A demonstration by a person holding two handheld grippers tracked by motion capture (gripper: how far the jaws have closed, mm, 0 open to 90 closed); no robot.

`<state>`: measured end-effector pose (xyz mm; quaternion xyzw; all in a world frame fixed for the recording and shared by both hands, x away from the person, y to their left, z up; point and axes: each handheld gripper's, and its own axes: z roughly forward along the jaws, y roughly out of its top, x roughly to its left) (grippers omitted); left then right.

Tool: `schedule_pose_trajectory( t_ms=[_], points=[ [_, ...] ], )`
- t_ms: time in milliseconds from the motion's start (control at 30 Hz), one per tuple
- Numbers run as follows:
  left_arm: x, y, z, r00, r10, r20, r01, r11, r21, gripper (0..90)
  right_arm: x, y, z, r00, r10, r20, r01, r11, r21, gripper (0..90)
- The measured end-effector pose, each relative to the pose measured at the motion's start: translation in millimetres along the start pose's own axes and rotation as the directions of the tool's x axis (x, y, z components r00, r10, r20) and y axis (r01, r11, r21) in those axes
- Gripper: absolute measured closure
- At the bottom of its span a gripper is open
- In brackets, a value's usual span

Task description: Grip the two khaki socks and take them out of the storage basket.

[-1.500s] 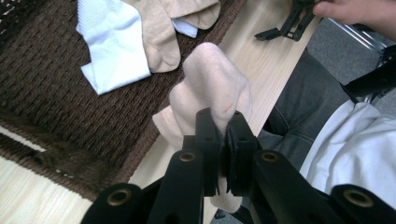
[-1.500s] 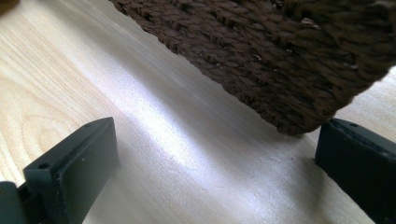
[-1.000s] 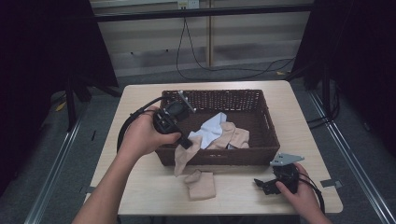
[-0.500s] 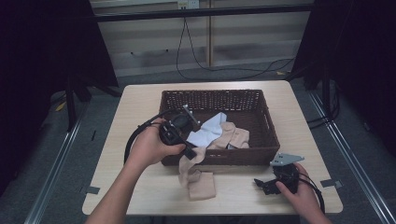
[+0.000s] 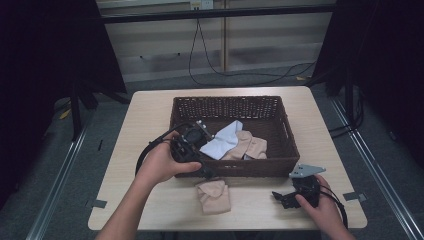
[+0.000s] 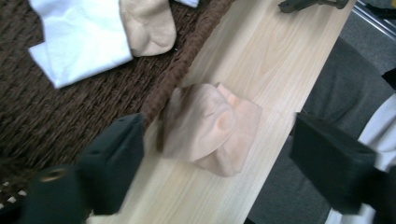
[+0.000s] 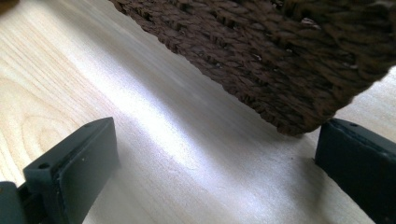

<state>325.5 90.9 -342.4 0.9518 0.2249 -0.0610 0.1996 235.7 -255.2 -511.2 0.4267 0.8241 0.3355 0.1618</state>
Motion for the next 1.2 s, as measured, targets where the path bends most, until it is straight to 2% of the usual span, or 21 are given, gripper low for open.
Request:
schedule_pose_trajectory(
  t_ms=[233,300,367,500,700,833,1000,1200],
  points=[
    [2.6,-18.9,-0.5,0.9987,-0.01,-0.05,0.009,0.9997,-0.023,9.7,-0.3,0.0,0.2,1.0,-0.005,0.0,0.005,1.0,-0.003,0.0],
    [2.8,-24.8,-0.3,0.9983,-0.012,-0.057,0.011,0.9997,-0.024,9.7,-0.2,0.0,0.1,1.0,-0.003,0.0,0.003,1.0,-0.002,0.0],
    [2.6,-30.1,0.1,0.9977,0.003,-0.068,-0.005,0.9997,-0.025,9.7,-0.1,0.0,0.1,1.0,-0.002,0.0,0.002,1.0,-0.002,0.0],
    [2.2,-40.4,2.3,0.9969,-0.006,-0.079,0.003,0.9991,-0.043,9.8,-0.1,0.1,0.0,1.0,-0.001,0.0,0.001,1.0,-0.001,0.0],
    [0.2,-55.3,4.6,0.9933,0.006,-0.115,-0.011,0.9991,-0.042,9.9,-0.3,0.0,0.2,1.0,-0.004,0.0,0.004,1.0,-0.003,0.0],
    [-0.2,-68.4,9.9,0.9933,-0.001,-0.115,-0.004,0.999,-0.044,9.7,-0.2,0.0,0.2,1.0,-0.004,0.0,0.004,1.0,-0.002,0.0],
    [2.1,-85.7,24.7,0.9935,-0.023,-0.111,0.015,0.9976,-0.068,9.6,-0.2,0.0,0.1,1.0,-0.003,0.0,0.003,1.0,-0.002,0.0],
    [2.1,-95.6,39.5,0.9945,-0.038,-0.097,0.031,0.9969,-0.072,8.9,-0.2,0.0,0.1,1.0,-0.003,0.0,0.003,1.0,-0.002,0.0]
  ],
)
